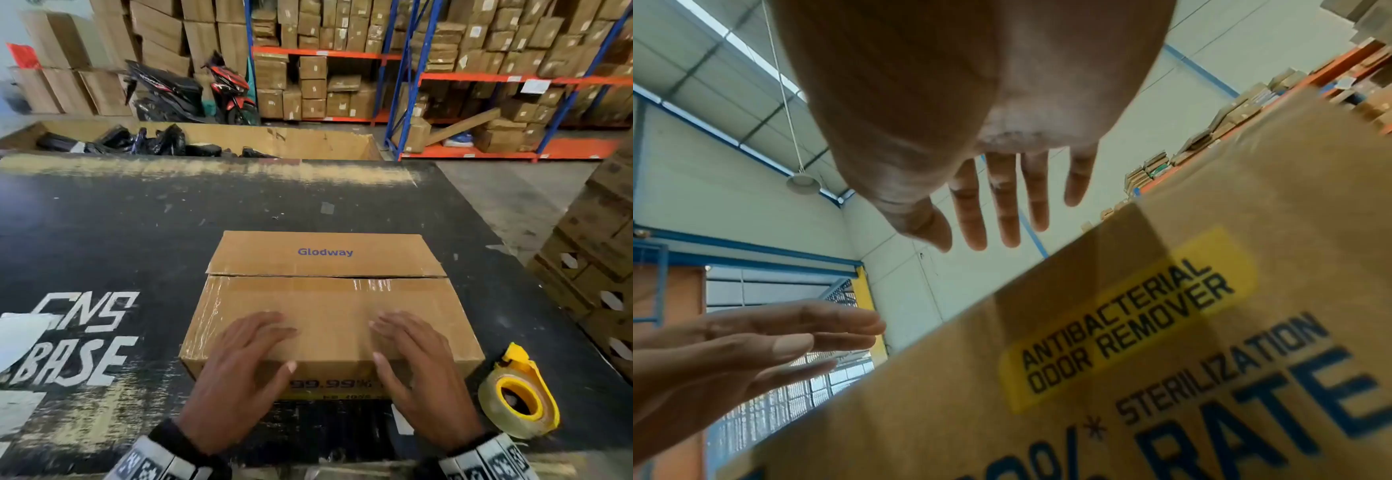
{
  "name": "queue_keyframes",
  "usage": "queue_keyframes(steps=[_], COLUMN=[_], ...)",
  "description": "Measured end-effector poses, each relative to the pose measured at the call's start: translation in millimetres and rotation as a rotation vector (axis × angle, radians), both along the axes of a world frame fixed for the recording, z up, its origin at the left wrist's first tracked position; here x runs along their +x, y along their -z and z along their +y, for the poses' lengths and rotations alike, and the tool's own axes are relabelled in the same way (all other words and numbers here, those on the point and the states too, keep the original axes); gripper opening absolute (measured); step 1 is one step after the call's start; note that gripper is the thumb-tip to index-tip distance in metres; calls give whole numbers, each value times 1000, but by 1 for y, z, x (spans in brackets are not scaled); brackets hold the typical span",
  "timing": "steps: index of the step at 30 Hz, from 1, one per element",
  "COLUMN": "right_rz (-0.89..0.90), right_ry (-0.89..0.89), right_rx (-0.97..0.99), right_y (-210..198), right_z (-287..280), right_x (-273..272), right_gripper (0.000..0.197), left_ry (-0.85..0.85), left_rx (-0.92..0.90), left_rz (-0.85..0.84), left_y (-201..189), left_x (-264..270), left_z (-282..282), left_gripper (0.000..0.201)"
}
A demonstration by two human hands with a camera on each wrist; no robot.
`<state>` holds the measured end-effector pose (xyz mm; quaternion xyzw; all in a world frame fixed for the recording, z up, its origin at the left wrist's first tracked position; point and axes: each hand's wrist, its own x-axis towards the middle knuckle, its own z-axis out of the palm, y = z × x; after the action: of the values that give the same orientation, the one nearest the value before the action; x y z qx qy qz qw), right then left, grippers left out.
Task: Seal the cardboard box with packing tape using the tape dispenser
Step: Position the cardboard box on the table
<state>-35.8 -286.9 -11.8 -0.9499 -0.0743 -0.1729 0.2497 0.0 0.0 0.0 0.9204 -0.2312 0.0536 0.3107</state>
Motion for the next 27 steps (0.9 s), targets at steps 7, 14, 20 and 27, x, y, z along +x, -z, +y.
queue_keyframes(steps=[7,14,20,27], right_rz=[124,113,152,409], right_ry=[119,133,129,73], right_rx=[-277,-284,-271,-349], right_y=[17,17,4,-2], right_z=[10,10,8,-6], right_x=[23,23,37,83], right_gripper=[46,48,55,75], left_ry=[-102,-41,-52,-79], left_rx=[265,272,461,507], left_rz=[-19,33,110,70], left_y=[16,3,19,23], left_x=[14,64,77,77], left_z=[-16,-78,-108,-110], left_gripper=[52,75,81,79])
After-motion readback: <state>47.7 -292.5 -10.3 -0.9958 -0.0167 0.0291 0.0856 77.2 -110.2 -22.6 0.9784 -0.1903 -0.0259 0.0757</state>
